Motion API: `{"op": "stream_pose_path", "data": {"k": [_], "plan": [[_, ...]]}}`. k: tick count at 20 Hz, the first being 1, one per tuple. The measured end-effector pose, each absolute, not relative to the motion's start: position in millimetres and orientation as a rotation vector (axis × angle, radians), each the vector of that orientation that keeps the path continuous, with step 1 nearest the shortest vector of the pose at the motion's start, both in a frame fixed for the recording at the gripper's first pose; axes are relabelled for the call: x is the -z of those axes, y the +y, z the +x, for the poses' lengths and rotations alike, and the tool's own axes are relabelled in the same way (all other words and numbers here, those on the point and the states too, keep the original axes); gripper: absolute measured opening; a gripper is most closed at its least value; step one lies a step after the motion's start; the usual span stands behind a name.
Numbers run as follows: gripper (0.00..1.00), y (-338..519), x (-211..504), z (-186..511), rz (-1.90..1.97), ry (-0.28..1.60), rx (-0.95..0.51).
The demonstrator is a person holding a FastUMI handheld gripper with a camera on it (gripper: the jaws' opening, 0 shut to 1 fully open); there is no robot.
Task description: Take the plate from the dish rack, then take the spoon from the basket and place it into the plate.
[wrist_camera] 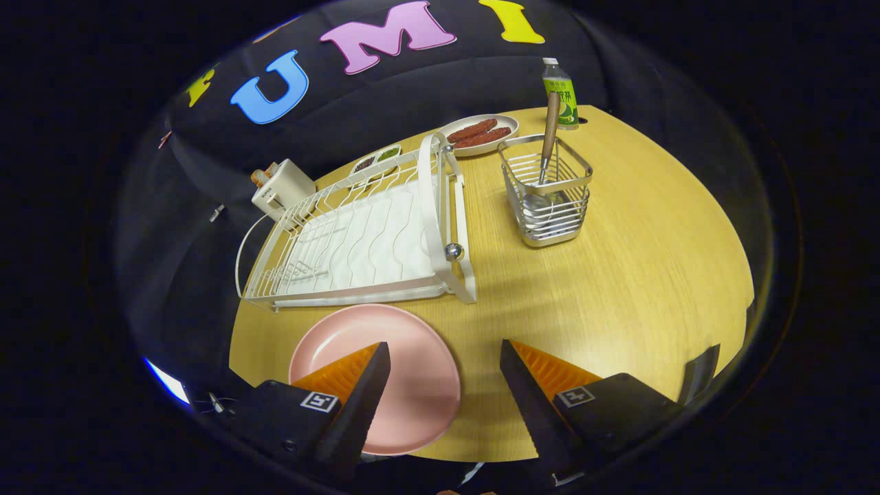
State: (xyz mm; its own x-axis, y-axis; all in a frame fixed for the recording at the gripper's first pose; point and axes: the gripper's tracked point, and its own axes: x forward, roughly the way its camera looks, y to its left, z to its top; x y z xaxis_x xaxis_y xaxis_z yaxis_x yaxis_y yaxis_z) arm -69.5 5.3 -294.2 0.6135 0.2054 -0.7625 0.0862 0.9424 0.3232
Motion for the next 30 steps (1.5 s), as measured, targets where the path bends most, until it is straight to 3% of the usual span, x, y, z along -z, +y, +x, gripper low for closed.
{"op": "stream_pose_path", "data": {"k": [11,20,30], "plan": [[0.98,-104,219,-11,0.109,0.562,-0.038],[0.98,-140,229,71,0.064,0.457,-0.117],[0.98,-161,255,149,0.02,0.43,-0.073]]}}
